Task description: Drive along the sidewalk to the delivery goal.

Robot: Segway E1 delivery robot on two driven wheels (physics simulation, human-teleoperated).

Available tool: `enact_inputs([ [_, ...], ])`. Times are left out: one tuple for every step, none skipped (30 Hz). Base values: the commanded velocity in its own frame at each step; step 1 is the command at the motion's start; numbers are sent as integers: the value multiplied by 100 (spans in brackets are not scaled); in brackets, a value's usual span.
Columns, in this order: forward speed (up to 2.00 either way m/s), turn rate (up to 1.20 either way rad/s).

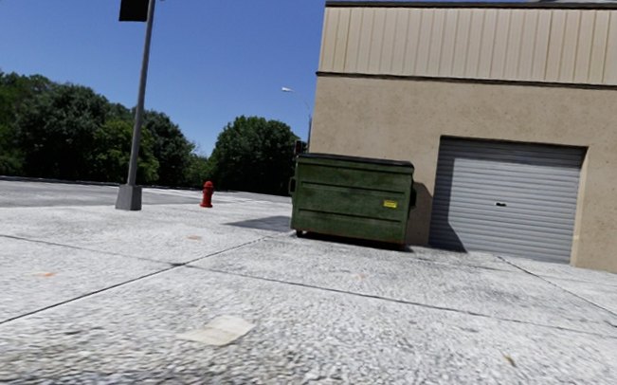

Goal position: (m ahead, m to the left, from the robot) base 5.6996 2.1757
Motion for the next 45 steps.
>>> enact_inputs([
  [200,36],
  [200,36],
  [200,36],
  [200,36],
  [200,36],
  [200,36],
  [200,36],
  [200,36],
  [200,36],
  [200,36],
  [200,36],
  [200,36],
  [200,36],
  [200,36],
  [200,36],
  [200,36],
  [200,36],
  [200,36],
  [200,37],
  [200,45],
  [200,48],
  [200,48],
  [200,49],
  [200,49],
  [200,49],
  [200,49],
  [200,49],
  [200,49],
  [200,49],
  [200,49],
  [200,49],
  [200,49],
  [200,49],
  [200,49],
  [199,49],
  [196,48],
  [194,48],
  [193,47],
  [192,46],
  [191,45],
  [190,45],
  [190,44],
  [189,42],
  [188,37],
  [188,35],
])
